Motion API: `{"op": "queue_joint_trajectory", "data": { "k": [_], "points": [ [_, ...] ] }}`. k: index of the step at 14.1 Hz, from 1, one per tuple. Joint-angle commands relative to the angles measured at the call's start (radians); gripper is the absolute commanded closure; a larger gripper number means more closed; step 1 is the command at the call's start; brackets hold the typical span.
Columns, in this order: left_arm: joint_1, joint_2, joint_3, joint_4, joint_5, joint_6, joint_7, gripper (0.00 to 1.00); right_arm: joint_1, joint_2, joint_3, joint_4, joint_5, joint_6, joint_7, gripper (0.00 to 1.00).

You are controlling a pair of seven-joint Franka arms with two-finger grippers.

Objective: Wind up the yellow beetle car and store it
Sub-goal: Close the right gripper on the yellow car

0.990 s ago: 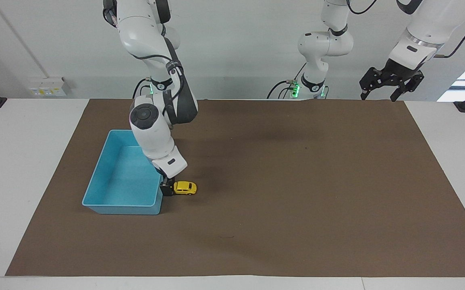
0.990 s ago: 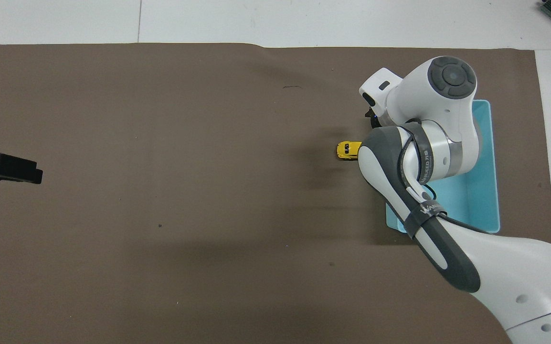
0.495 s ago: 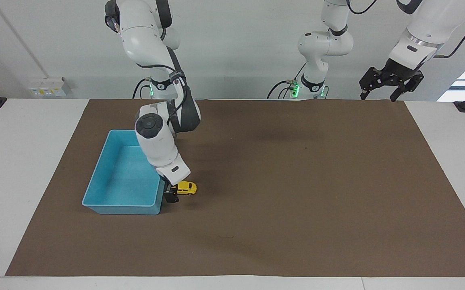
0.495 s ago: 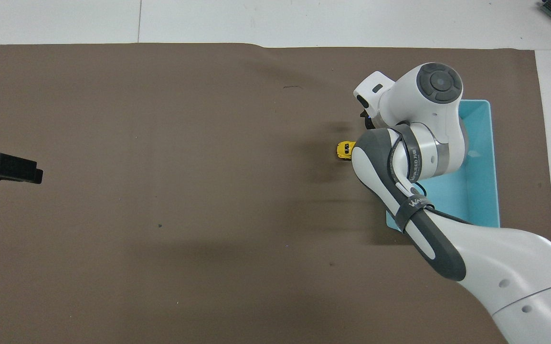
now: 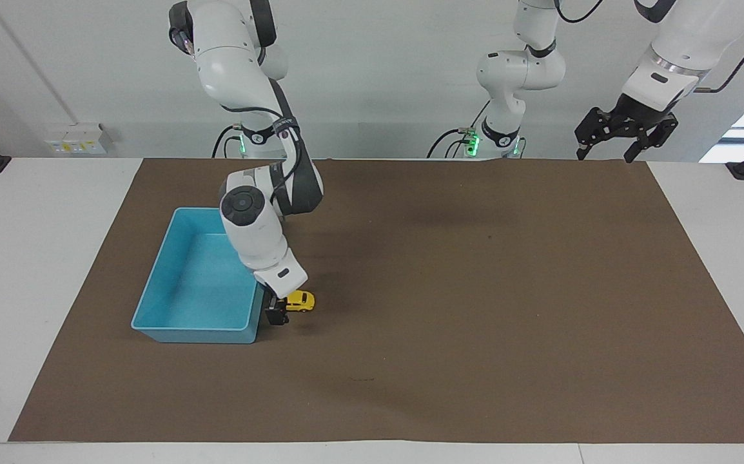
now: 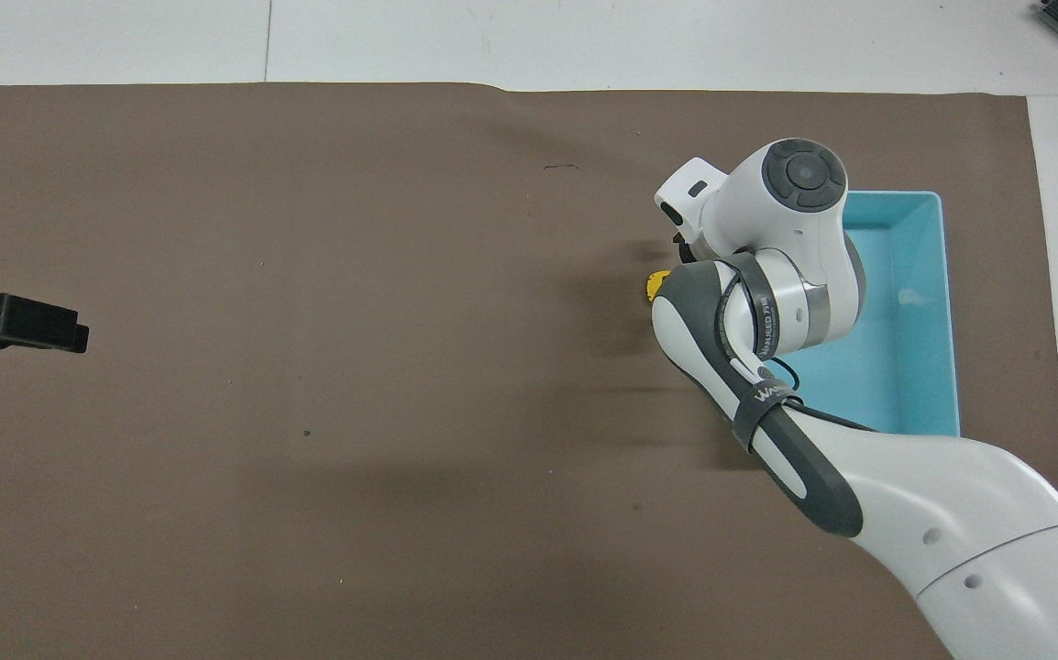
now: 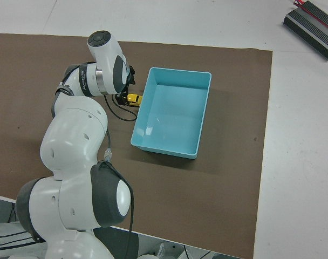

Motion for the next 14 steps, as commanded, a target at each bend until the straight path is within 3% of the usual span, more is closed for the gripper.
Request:
{"op": "queue_joint_trajectory", "data": {
  "k": [1,9,12,14],
  "points": [
    [-0.001,-0.008,0.008,0.003,-0.011,-0.003,0.013,0.00,-0.010,-0.007,0.005,-0.035,0.012,0.036,-0.024,0.03],
    [0.004,-0.005,0.013,0.011,0.009,-0.018,0.072,0.00,-0.004,-0.004,0.005,-0.047,0.009,0.045,-0.025,0.31],
    [0.005,-0.007,0.018,0.012,0.006,-0.014,0.083,0.00,-0.003,-0.006,0.005,-0.046,0.009,0.037,-0.019,0.59],
    [0.005,-0.007,0.016,0.012,0.006,-0.015,0.083,0.00,-0.003,-0.006,0.005,-0.041,0.009,0.034,-0.017,0.73]
  ]
}}
